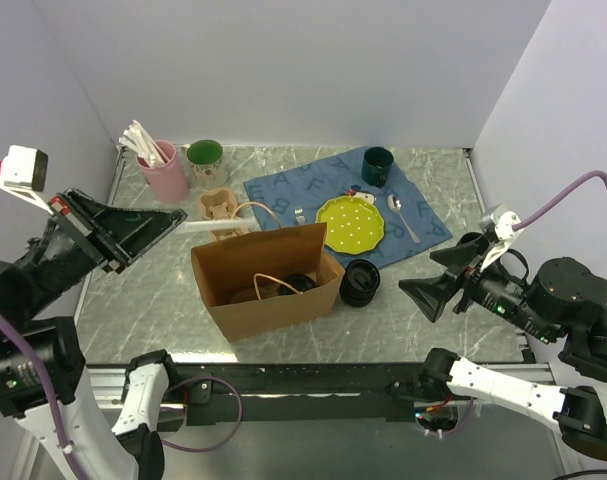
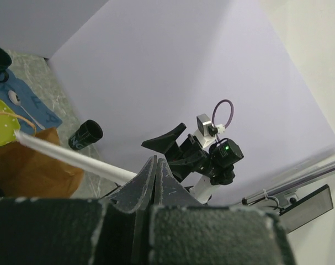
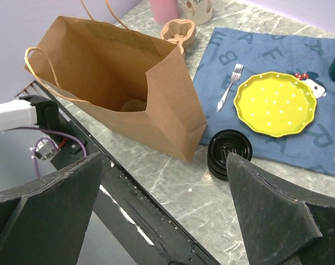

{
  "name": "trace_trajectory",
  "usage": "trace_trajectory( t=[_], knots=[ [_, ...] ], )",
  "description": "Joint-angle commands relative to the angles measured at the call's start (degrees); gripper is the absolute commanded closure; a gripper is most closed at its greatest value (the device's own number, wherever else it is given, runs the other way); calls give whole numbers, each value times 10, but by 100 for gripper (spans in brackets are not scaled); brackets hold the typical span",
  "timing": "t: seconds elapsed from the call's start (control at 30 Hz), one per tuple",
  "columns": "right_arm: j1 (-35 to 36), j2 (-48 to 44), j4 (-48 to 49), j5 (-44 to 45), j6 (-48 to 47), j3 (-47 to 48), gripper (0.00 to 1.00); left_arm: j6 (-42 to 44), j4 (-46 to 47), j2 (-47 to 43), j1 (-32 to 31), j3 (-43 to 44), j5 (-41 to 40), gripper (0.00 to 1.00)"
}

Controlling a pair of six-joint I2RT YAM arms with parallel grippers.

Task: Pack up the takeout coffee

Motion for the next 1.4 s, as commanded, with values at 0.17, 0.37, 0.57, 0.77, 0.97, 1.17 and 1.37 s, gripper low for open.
trace_trajectory(
  t=[0.17,0.37,0.57,0.77,0.97,1.17,1.37],
  knots=[
    [-2,-14,13,-7,15,-8,0,34,-75,31,1,100,46,99],
    [-1,-19,4,-7,22,-4,0,100,-140,14,2,64,41,99],
    [-2,-30,-12,4,31,3,0,178,-192,1,1,8,-1,99],
    [-2,-36,-18,15,38,0,0,342,-328,4,1,-18,-60,99],
    [-1,-34,-10,16,51,-7,0,372,-334,-35,1,-139,-80,97],
    [-2,-13,-24,19,44,-1,0,405,-364,-30,1,-195,-98,55],
    [-1,32,-95,56,42,42,0,506,-450,42,1,-48,-190,22]
  ],
)
